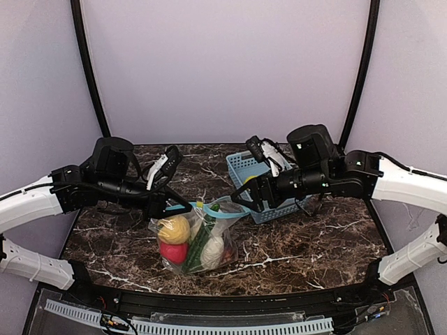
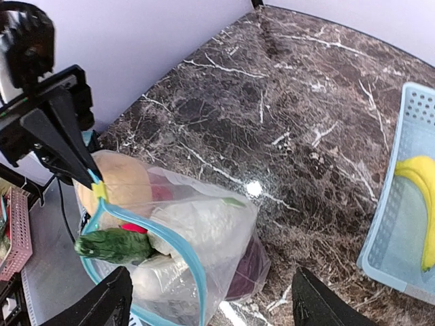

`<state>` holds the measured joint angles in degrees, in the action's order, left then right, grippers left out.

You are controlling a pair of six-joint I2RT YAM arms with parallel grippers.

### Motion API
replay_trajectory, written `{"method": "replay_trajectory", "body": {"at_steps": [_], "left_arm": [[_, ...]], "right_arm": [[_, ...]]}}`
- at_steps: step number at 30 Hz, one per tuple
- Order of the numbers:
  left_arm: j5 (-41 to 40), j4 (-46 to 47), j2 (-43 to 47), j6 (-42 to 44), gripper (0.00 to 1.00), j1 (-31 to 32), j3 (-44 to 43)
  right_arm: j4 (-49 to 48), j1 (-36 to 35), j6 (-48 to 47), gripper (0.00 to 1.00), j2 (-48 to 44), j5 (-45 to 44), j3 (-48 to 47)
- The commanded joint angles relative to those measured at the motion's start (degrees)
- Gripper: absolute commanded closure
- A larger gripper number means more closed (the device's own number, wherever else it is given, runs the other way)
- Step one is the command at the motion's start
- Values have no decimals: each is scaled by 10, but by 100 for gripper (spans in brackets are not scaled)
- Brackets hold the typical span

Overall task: Place the food in the zip-top bag and seal the zipper
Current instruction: Adjust the zipper food storage bag at the center of the board.

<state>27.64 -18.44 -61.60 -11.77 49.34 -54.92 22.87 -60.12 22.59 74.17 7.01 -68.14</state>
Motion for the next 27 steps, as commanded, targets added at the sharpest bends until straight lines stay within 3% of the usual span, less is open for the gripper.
{"method": "replay_trajectory", "body": {"at_steps": [1,5,9,11,15,19,21,27], "left_arm": [[9,35,11,7,99,-3,6],[6,36,11,7,99,-3,7],[-9,23,14,11,99,-3,6],[-25,8,17,16,99,-3,5],[-51,-26,14,29,99,-4,1],[-64,-41,11,33,99,-3,2],[-69,-33,14,31,99,-3,7],[-53,8,20,12,99,-3,31]], "right_arm": [[19,4,40,23,7,-6,19],[19,5,48,32,33,-14,22],[23,4,44,73,60,-9,-2],[34,5,38,89,64,-7,-25],[57,-3,27,99,63,-1,-79],[60,-11,27,99,61,-10,-90],[63,-11,35,93,64,-27,-83],[81,-18,50,27,73,-42,-83]]}}
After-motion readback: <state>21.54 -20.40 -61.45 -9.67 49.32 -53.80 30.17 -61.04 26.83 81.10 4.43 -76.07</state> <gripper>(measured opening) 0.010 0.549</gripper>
